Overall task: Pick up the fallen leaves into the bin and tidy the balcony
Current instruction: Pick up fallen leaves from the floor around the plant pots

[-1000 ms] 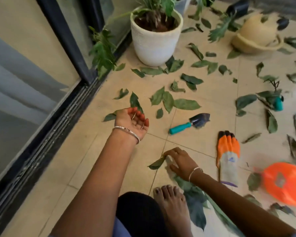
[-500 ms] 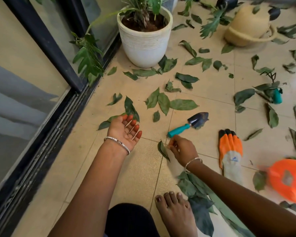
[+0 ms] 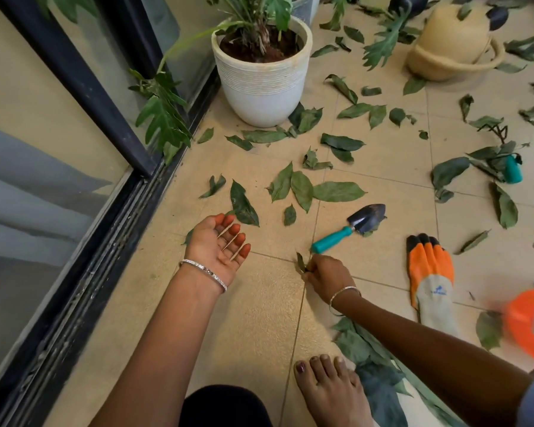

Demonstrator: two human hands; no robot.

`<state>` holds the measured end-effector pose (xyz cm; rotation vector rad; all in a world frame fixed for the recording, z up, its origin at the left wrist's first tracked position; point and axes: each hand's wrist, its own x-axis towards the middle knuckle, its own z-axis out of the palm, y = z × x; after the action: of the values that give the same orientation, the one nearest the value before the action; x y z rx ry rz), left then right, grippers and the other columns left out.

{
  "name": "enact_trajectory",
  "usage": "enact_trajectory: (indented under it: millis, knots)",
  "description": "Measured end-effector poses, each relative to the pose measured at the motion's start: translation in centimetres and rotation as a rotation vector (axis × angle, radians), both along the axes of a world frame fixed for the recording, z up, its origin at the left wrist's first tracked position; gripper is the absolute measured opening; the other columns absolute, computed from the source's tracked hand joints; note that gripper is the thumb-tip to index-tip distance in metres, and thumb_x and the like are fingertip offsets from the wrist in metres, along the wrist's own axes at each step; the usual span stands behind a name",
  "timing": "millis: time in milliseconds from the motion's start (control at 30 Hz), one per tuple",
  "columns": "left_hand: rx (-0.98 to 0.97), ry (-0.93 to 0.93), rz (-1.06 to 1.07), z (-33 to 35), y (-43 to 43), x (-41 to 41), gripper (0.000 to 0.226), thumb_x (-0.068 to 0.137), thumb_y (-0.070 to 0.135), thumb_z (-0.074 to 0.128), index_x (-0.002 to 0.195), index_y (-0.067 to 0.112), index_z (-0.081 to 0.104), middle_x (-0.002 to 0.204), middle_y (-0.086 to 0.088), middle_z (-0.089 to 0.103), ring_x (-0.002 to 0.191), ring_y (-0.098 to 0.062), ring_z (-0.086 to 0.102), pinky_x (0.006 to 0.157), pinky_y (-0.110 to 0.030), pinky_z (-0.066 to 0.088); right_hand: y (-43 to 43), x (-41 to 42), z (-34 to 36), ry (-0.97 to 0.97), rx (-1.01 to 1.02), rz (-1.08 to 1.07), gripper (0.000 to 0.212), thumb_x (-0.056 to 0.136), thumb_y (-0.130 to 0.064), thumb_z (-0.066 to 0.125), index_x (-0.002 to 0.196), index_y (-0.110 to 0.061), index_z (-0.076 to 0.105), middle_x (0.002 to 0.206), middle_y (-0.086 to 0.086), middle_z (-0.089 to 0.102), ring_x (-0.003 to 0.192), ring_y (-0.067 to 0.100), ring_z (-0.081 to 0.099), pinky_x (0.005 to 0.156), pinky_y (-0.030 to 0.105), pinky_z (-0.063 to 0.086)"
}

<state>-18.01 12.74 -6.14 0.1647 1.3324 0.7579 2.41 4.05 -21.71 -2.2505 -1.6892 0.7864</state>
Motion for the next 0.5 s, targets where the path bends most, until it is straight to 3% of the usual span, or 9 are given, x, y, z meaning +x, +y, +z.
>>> enact_trajectory:
  millis: [67, 133, 233, 300, 400, 500]
  knots:
    - [0.019, 0.031, -0.029, -0.4, 0.2, -0.5, 0.020, 0.093, 0.034, 0.054, 0.087, 0.018, 0.065, 0.084, -0.001, 0.063, 0.077, -0.018, 0.058, 0.075, -0.035, 0.051, 1.3, -0.8, 2.0, 0.143, 0.125, -0.163, 0.010, 0.088, -0.024, 0.070, 0.089, -0.017, 0.063, 0.079, -0.003, 0.063, 0.072, 0.013, 0.058, 0.061, 0.020, 0.042]
    - [0.034, 0.010, -0.086, -0.9, 0.2, -0.8, 0.028, 0.088, 0.041, 0.061, 0.099, 0.016, 0.068, 0.098, -0.004, 0.066, 0.090, -0.021, 0.061, 0.086, -0.039, 0.050, 3.0, -2.4, 5.0, 0.346, 0.269, -0.269, 0.013, 0.083, -0.022, 0.077, 0.085, -0.017, 0.065, 0.073, -0.005, 0.065, 0.066, 0.009, 0.061, 0.061, 0.017, 0.048]
    - [0.058, -0.038, -0.214, -1.7, 0.2, -0.4, 0.053, 0.079, 0.052, 0.070, 0.118, 0.016, 0.065, 0.114, -0.007, 0.068, 0.109, -0.026, 0.061, 0.100, -0.044, 0.044, 4.6, -5.8, 9.4, 0.515, 0.400, -0.203, 0.017, 0.078, -0.015, 0.080, 0.087, -0.016, 0.066, 0.071, -0.005, 0.065, 0.061, 0.005, 0.059, 0.060, 0.017, 0.052]
    - [0.105, -0.039, -0.279, -2.3, 0.3, 0.2, 0.050, 0.077, 0.052, 0.073, 0.109, 0.015, 0.067, 0.103, -0.006, 0.072, 0.100, -0.023, 0.067, 0.098, -0.043, 0.047, 4.7, -7.7, 10.5, 0.462, 0.424, -0.065, 0.017, 0.077, -0.014, 0.079, 0.087, -0.018, 0.066, 0.072, -0.010, 0.065, 0.065, 0.007, 0.061, 0.061, 0.021, 0.053]
    - [0.100, -0.041, -0.172, -3.0, 0.7, 0.8, 0.027, 0.092, 0.037, 0.064, 0.080, 0.013, 0.061, 0.070, -0.005, 0.067, 0.068, -0.020, 0.066, 0.081, -0.038, 0.052, 4.4, -8.5, 10.2, 0.484, 0.409, 0.077, 0.020, 0.076, -0.025, 0.081, 0.090, -0.020, 0.069, 0.076, -0.014, 0.065, 0.066, 0.006, 0.061, 0.061, 0.019, 0.050]
    - [0.023, -0.018, 0.008, -4.2, 1.6, 0.0, 0.036, 0.104, 0.028, 0.044, 0.071, 0.013, 0.048, 0.061, -0.004, 0.055, 0.062, -0.020, 0.059, 0.069, -0.039, 0.054, 4.8, -7.0, 8.5, 0.530, 0.402, 0.014, 0.020, 0.082, -0.037, 0.075, 0.091, -0.019, 0.068, 0.075, -0.009, 0.066, 0.065, 0.008, 0.059, 0.057, 0.020, 0.047]
